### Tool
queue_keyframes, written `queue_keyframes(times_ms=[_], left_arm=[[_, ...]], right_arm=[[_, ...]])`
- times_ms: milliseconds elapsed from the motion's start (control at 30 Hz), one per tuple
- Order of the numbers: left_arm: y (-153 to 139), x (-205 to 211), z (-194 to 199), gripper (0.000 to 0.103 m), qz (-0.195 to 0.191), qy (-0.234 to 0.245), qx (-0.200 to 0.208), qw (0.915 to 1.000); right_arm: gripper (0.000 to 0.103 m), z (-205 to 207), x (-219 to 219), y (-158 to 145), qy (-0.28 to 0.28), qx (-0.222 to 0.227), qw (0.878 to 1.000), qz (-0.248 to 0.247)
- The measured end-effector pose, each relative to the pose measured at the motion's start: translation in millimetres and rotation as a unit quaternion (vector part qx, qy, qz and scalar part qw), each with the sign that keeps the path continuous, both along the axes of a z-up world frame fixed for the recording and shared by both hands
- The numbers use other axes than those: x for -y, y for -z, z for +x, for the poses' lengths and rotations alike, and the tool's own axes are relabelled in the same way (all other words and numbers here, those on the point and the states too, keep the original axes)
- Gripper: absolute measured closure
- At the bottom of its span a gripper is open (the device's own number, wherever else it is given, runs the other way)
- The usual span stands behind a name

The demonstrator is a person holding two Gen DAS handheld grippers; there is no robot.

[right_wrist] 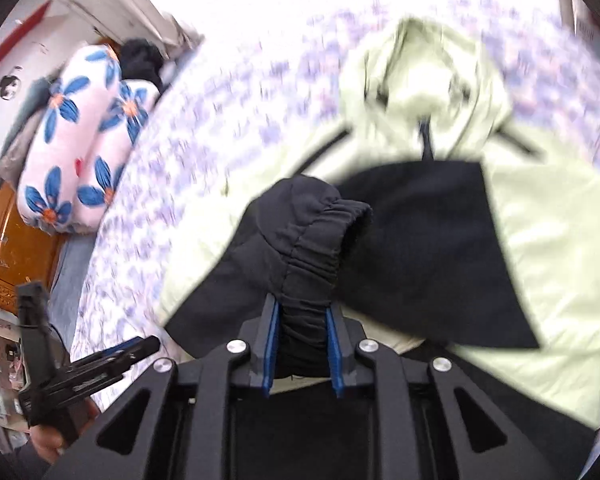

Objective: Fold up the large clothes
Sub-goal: 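Grasp the black cuff with the right gripper while the left gripper folds the jacket side inward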

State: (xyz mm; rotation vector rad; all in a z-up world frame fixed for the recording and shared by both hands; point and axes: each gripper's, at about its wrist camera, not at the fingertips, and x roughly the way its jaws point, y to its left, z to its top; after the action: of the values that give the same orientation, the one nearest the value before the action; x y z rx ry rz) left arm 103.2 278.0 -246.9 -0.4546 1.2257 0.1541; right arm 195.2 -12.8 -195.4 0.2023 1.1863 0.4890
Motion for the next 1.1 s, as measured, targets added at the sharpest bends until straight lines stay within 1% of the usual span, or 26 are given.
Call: queue_keyframes(times_ms=[100, 167, 300, 467, 533, 667, 833, 933, 1000, 1100], left_arm=[[-6.6, 2.8, 13.4, 0.053, 0.0, 0.005, 0.014, 0.9999], [-7.6, 6.0, 21.4, 0.053, 0.002, 0.01, 0.019, 0.9998], [-1.3, 13.7, 41.7, 0.053, 0.011, 0.022, 0.019, 0.9995], [9.5, 16.7, 56.6, 0.053, 0.016, 0.026, 0.012, 0.9995], [15.0, 17.8, 61.9, 0.053, 0.018, 0.027, 0.009, 0.9994], [26.3, 22.0, 74.6, 0.053, 0.027, 0.035, 0.0, 0.999], [37.4, 31.8, 88.4, 0.053, 0.029, 0.044, -0.005, 0.9986], [44.2, 38.2, 94.4, 0.053, 0.034, 0.051, -0.01, 0.9981], [49.6, 42.2, 98.1, 0.053, 0.039, 0.055, -0.016, 0.9976], [59.9, 44.8, 106.1, 0.053, 0.047, 0.057, -0.028, 0.9969]], right_arm=[[0.082, 9.7, 24.4, -23.9, 0.022, 0.033, 0.999, -0.005], [0.082, 17.5, 39.3, -30.5, 0.035, 0.046, 0.998, -0.015], [0.082, 29.4, 59.4, -27.6, 0.055, 0.064, 0.995, -0.048], [0.082, 34.8, 80.5, -24.1, 0.085, 0.069, 0.992, -0.063], [0.082, 38.6, 89.5, -19.8, 0.097, 0.066, 0.991, -0.063], [0.082, 42.6, 98.0, -7.5, 0.102, 0.059, 0.99, -0.074], [0.082, 47.4, 109.9, 8.7, 0.12, 0.061, 0.985, -0.108], [0.082, 53.1, 119.0, 20.4, 0.134, 0.053, 0.982, -0.122], [0.08, 57.7, 123.1, 34.0, 0.139, 0.04, 0.98, -0.136], [0.076, 63.6, 127.7, 57.1, 0.14, 0.005, 0.977, -0.158]])
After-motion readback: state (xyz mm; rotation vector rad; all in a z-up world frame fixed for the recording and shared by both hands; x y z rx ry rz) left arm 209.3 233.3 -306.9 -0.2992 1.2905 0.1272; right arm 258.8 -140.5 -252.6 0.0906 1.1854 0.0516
